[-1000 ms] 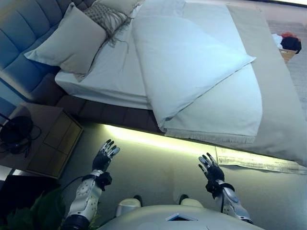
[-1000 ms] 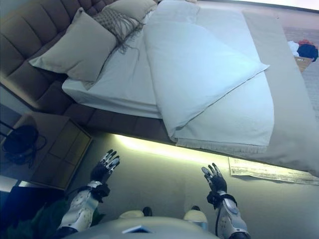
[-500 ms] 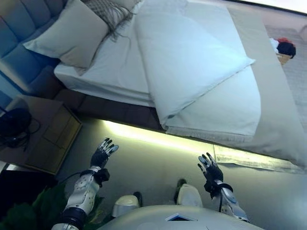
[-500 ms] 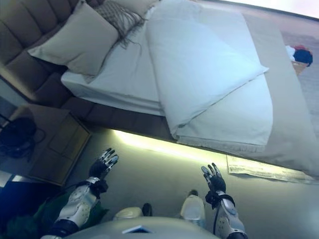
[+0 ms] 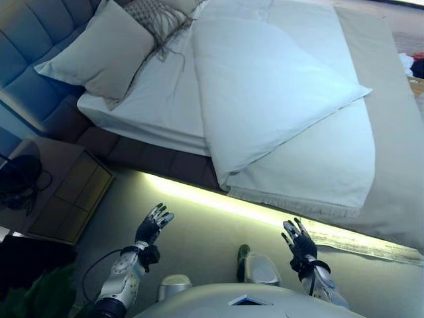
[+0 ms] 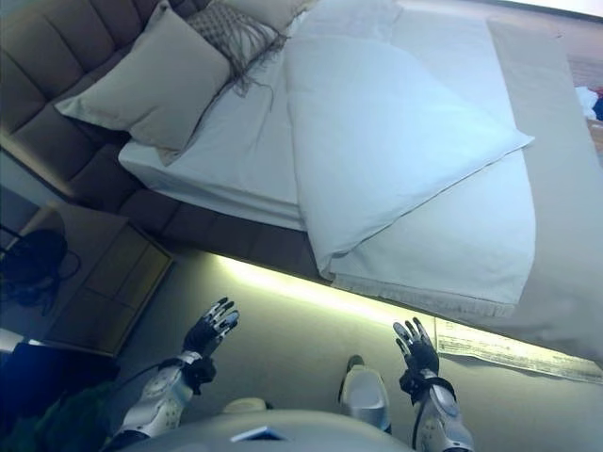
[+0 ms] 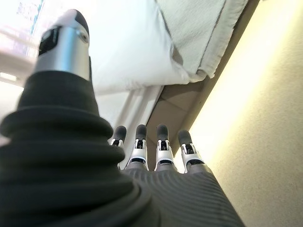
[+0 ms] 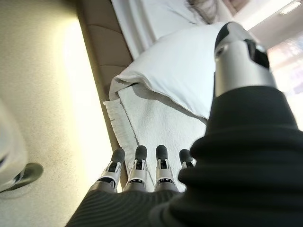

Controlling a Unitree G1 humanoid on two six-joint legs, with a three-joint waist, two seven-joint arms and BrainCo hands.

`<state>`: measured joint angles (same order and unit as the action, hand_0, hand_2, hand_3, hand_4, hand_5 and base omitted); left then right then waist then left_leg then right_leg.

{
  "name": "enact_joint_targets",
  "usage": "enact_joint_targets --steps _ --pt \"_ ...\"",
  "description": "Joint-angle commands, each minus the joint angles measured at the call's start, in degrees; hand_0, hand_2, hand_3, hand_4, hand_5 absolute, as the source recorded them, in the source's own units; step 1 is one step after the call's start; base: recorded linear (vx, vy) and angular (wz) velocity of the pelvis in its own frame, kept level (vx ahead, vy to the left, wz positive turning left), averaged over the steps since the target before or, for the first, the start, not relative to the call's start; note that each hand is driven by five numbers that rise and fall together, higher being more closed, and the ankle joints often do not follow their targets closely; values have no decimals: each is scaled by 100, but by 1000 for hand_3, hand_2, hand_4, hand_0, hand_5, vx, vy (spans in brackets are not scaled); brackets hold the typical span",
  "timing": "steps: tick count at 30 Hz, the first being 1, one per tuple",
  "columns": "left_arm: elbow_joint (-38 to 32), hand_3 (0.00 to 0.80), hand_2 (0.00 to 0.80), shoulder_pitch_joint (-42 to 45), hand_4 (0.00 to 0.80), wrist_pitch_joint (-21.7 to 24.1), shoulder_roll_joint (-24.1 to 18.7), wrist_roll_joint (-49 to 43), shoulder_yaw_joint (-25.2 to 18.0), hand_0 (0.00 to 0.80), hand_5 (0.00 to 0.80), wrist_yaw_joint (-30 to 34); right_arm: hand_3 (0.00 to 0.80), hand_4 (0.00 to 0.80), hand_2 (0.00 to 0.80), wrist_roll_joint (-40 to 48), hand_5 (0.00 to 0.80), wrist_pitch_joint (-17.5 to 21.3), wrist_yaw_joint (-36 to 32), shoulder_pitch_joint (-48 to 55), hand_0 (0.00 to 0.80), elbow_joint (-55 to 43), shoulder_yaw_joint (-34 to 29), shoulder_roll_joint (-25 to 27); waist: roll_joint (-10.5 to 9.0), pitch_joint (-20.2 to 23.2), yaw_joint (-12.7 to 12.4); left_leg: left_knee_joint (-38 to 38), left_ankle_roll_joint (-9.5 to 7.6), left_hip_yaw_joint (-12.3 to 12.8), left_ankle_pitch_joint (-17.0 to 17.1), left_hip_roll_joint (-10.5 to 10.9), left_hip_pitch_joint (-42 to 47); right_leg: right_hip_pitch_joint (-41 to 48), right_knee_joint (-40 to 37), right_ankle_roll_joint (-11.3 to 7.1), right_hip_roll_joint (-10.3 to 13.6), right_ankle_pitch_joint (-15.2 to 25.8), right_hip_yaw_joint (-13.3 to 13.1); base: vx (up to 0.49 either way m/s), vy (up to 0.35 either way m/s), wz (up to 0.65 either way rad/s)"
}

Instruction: Make the bed neatly

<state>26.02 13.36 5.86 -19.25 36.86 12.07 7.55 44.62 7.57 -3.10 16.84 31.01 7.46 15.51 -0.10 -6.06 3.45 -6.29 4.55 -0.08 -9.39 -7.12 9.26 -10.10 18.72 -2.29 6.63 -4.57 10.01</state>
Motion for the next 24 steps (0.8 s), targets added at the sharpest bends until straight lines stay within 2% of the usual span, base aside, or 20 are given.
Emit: enact_joint_targets --steps 1,4,6,8,9,13,15,17,19,24 --pt "-342 0 0 -8 0 255 -231 -2 -161 0 0 300 0 0 0 166 0 207 9 -33 0 -394 70 181 -206 355 -19 -1766 -249 178 1211 359 -121 187 -1508 -193 21 1275 -110 271 -297 15" --pt "-112 0 0 -184 0 387 -169 -49 -58 0 0 381 0 0 0 301 0 311 56 -235 0 -292 109 336 -263 330 -121 -2850 -302 99 1393 482 -757 425 -1441 69 -32 977 -23 229 -261 8" --pt "-44 0 0 -239 0 451 -138 -66 -12 0 0 433 0 0 0 258 0 260 142 -319 0 -255 121 400 -273 277 -160 -3030 -367 106 1419 389 -1167 532 -1376 166 -105 841 -81 186 -156 5" --pt "-48 0 0 -292 0 533 -105 -59 90 0 0 440 0 0 0 289 0 294 88 -367 0 -265 118 424 -216 186 -236 -2571 -463 39 1338 335 -1379 628 -1309 153 -209 709 -207 189 -28 -4" --pt "-53 0 0 -332 0 548 -102 -24 141 0 0 410 0 0 0 285 0 279 99 -379 0 -304 148 425 -187 186 -271 -2057 -458 -78 1473 347 -1478 680 -1309 128 -271 625 -274 204 24 -5" --pt "-40 0 0 -438 0 465 -40 24 197 0 0 298 0 0 0 238 0 92 193 -318 0 -550 245 468 -46 97 -441 -680 -163 -387 2059 236 -1729 1047 -1384 75 -431 381 -321 226 41 3" --pt "-23 0 0 -399 0 514 34 -7 222 0 0 234 0 0 0 227 0 59 153 -283 0 -611 341 500 45 42 -582 15 -21 -583 2395 251 -1930 1290 -1406 56 -508 238 -390 296 54 -8" --pt "-42 0 0 -317 0 547 64 -5 223 0 0 162 0 0 0 218 0 27 124 -295 0 -637 436 510 122 -1 -719 606 38 -756 2636 273 -2080 1467 -1404 64 -584 125 -490 292 27 -18" --pt "-32 0 0 -234 0 550 70 -28 151 0 0 191 0 0 0 243 0 -7 103 -293 0 -651 487 487 159 -29 -825 978 68 -802 2706 292 -2188 1624 -1359 80 -598 -8 -547 339 18 -47" --pt "12 0 0 -164 0 545 21 47 9 0 0 334 0 0 0 281 0 -6 65 -181 0 -515 523 378 267 34 -914 1129 109 -593 2713 241 -2557 1958 -1137 111 -579 -445 -554 410 63 -33"
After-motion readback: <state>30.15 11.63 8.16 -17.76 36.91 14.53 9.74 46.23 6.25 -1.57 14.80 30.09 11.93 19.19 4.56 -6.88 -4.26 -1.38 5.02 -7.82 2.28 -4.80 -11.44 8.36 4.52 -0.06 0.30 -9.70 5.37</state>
